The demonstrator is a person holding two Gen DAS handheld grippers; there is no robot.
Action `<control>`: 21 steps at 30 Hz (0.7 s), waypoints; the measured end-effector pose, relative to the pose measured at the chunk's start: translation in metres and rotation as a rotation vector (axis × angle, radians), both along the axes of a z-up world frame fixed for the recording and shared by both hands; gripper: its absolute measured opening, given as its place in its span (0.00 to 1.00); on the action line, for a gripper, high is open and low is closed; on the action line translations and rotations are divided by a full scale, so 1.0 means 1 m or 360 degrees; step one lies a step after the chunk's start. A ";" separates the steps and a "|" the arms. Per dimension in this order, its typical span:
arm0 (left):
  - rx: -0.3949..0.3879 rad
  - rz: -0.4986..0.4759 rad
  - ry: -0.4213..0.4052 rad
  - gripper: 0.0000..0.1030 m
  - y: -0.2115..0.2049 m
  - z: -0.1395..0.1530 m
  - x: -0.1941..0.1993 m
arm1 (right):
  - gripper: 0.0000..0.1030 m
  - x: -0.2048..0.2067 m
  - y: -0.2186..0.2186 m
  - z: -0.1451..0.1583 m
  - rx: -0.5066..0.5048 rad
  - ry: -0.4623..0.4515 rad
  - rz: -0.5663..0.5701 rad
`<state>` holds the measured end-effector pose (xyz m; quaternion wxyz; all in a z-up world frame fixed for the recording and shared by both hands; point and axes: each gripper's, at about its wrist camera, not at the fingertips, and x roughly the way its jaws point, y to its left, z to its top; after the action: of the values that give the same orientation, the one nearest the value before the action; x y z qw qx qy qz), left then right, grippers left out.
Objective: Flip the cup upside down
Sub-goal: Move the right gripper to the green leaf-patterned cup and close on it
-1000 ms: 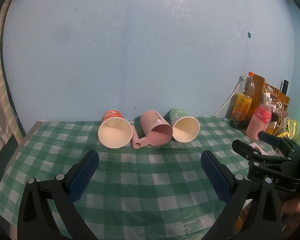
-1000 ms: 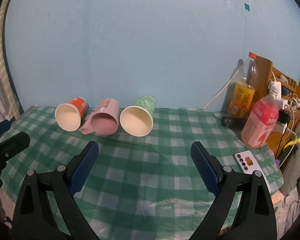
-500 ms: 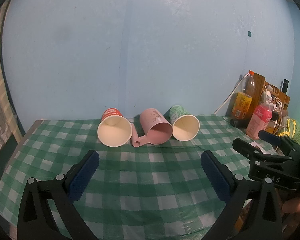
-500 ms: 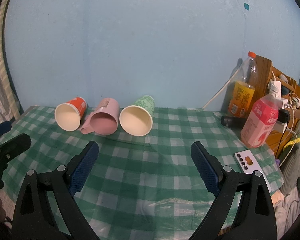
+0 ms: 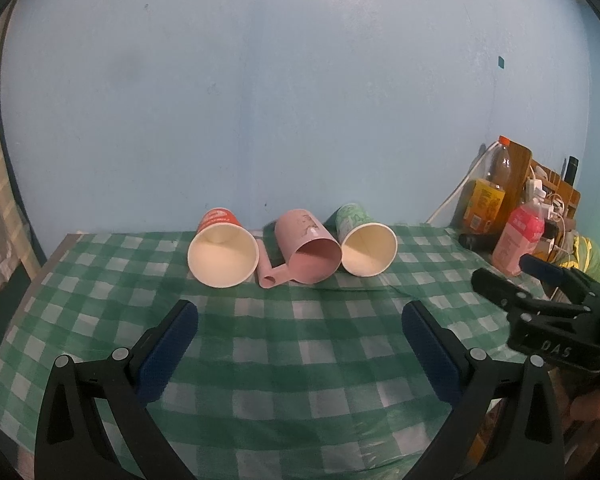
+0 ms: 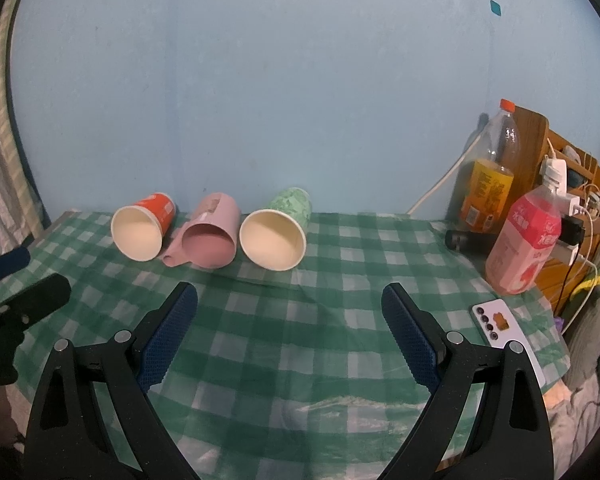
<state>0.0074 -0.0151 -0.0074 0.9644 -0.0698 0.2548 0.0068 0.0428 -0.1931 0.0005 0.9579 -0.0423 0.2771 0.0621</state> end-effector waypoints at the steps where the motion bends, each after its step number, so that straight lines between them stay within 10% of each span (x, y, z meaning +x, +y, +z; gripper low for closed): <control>1: -0.0010 -0.0003 0.0003 1.00 0.000 0.001 0.001 | 0.90 0.001 -0.001 0.001 0.0000 -0.0004 -0.0002; 21: 0.0073 -0.0190 0.0250 1.00 -0.033 0.037 0.107 | 0.90 0.054 -0.037 0.049 0.0089 0.0069 0.0078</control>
<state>0.1142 -0.0483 0.0293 0.9415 -0.0316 0.3332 -0.0394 0.0971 -0.2303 0.0499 0.9506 -0.0209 0.2949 0.0943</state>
